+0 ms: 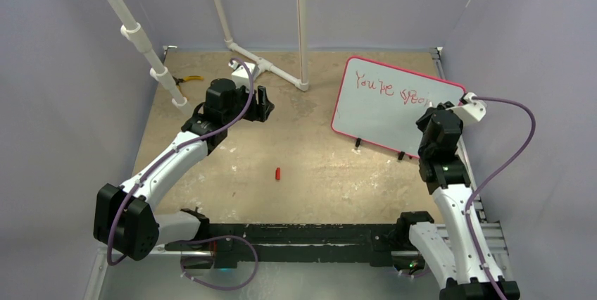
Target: Write a sentence on the whiteboard
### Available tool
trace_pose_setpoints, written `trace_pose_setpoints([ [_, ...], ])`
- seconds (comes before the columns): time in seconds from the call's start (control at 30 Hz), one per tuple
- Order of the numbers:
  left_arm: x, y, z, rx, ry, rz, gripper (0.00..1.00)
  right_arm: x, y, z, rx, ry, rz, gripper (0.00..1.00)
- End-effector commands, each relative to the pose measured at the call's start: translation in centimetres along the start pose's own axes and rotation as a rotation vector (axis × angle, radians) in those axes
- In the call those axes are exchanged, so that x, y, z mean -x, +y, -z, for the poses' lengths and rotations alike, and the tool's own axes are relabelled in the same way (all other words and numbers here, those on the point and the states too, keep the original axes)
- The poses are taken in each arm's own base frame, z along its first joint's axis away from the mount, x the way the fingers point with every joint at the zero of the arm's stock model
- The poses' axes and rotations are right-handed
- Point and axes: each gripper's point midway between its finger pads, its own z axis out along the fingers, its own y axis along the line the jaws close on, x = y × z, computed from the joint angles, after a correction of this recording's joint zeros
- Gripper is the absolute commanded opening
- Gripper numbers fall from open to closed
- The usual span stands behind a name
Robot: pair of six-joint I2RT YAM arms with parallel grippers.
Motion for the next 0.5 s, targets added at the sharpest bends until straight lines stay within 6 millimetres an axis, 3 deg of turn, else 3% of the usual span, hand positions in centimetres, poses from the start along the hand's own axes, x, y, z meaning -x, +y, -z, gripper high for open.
trace_pose_setpoints([
  [0.0,1.59,-0.46,0.57,-0.021,-0.06,0.004,0.57,1.24,-0.41,-0.14,-0.03,-0.046,-0.022,0.0],
  [0.47,1.44,-0.34,0.42,-0.017,-0.056,0.004,0.57,1.83,0.08,-0.19,0.011,-0.07,-0.016,0.0],
])
